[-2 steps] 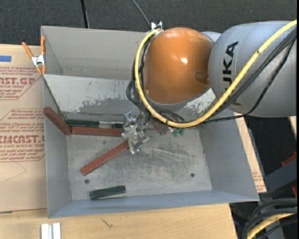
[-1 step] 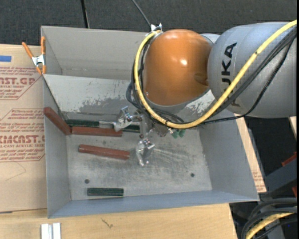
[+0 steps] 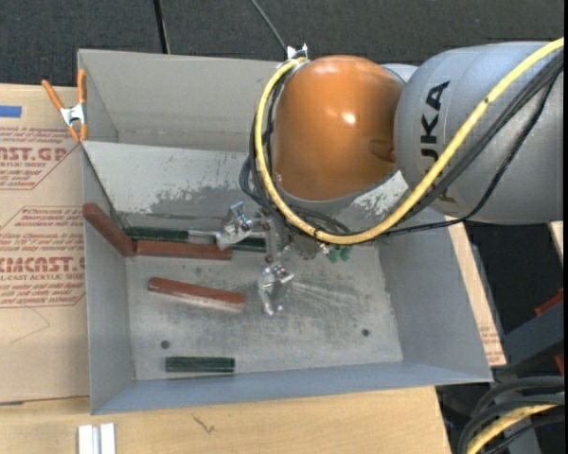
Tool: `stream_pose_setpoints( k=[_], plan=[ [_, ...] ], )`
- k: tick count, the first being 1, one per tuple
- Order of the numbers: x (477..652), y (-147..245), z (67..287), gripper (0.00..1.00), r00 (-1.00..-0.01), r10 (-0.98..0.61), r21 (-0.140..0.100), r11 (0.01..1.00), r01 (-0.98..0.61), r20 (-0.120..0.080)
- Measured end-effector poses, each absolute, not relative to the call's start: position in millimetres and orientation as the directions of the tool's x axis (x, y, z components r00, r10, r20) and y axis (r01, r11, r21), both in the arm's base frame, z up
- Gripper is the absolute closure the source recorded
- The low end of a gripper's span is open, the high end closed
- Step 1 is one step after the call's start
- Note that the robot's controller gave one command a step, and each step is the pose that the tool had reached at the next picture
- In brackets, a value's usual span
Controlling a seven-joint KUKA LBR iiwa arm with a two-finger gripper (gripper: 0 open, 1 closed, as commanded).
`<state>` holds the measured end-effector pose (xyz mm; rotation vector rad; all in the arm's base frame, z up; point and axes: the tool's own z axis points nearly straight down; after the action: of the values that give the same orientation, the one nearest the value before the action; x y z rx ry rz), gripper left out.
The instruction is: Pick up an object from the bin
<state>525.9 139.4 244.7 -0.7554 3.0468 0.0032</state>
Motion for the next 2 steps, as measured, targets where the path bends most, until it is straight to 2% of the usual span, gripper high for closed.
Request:
stream_pose_setpoints(
  k=[1, 2],
  plan=[
    [541.3, 142.1, 197.9, 0.0, -0.866, -0.5, -0.001, 0.866, -0.5, -0.011],
    [539.4, 132.7, 128.7, 0.0, -0.854, -0.521, 0.0, 0.854, -0.521, -0.006]
  ],
)
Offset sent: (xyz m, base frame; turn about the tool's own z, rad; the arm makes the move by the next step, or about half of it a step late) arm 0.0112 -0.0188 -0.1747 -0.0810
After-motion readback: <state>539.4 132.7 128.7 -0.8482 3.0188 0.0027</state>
